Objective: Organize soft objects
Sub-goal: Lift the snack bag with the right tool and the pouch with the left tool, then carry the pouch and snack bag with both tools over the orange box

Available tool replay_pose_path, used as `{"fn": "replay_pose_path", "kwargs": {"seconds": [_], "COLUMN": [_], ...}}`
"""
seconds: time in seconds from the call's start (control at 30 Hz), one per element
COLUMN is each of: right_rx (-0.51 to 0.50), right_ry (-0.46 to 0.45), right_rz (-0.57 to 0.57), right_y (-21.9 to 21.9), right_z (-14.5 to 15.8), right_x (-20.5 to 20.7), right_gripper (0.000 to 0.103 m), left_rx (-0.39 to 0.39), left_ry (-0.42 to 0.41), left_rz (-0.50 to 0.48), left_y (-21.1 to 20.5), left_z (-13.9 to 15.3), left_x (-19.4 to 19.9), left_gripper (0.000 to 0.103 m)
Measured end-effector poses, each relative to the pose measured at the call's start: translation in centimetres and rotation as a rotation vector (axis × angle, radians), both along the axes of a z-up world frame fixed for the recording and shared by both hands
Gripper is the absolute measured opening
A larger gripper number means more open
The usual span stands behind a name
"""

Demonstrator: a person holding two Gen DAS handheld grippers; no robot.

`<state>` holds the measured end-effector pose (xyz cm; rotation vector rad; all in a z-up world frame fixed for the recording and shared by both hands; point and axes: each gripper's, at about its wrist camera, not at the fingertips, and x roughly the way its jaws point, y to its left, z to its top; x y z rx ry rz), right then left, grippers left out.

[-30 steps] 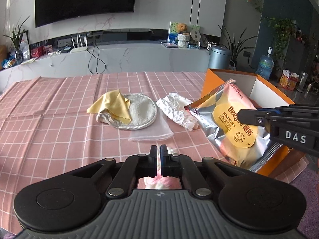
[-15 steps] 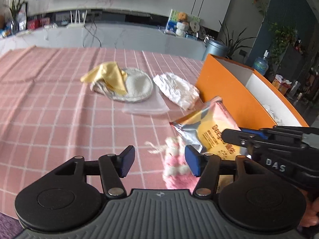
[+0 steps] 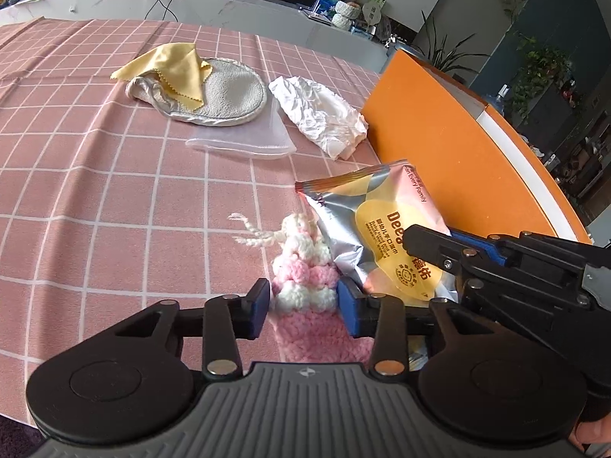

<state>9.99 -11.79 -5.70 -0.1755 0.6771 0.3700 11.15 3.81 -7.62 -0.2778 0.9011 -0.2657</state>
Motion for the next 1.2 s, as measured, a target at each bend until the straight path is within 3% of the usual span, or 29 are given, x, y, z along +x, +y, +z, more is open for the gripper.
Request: {"fn": "replay_pose_path", "kwargs": {"seconds": [0.23, 0.7, 0.93, 1.2], "right_rx": [-0.023, 0.092, 0.158, 0.141], "right_ry": [-0.021, -0.139, -0.189, -0.223], "right_rz": [0.007, -0.054, -0.102, -0.166], "right_y": [0.6, -2.3, -6.0, -10.9], "right_z": [0.1, 5.9, 9.7, 12.3], "right_x": [0.0, -0.1, 0.6, 2.1], "right_gripper": [0.008, 0.008, 0.008, 0.008], "left_rx": [0.060, 0.102, 0.097, 0.111], "left_ry": [-0.056, -0.251, -0.356, -0.434], "left_rz": [-0.008, 0.083, 0.014, -0.142], "left_y": [-0.7, 0.5, -2.2, -8.3], "left_z": [0.9, 7.8, 12.1, 14.7], "left_x": [-0.6, -1.5, -0.2, 2.8], "left_gripper": [0.027, 0.025, 0.025, 0.025]}}
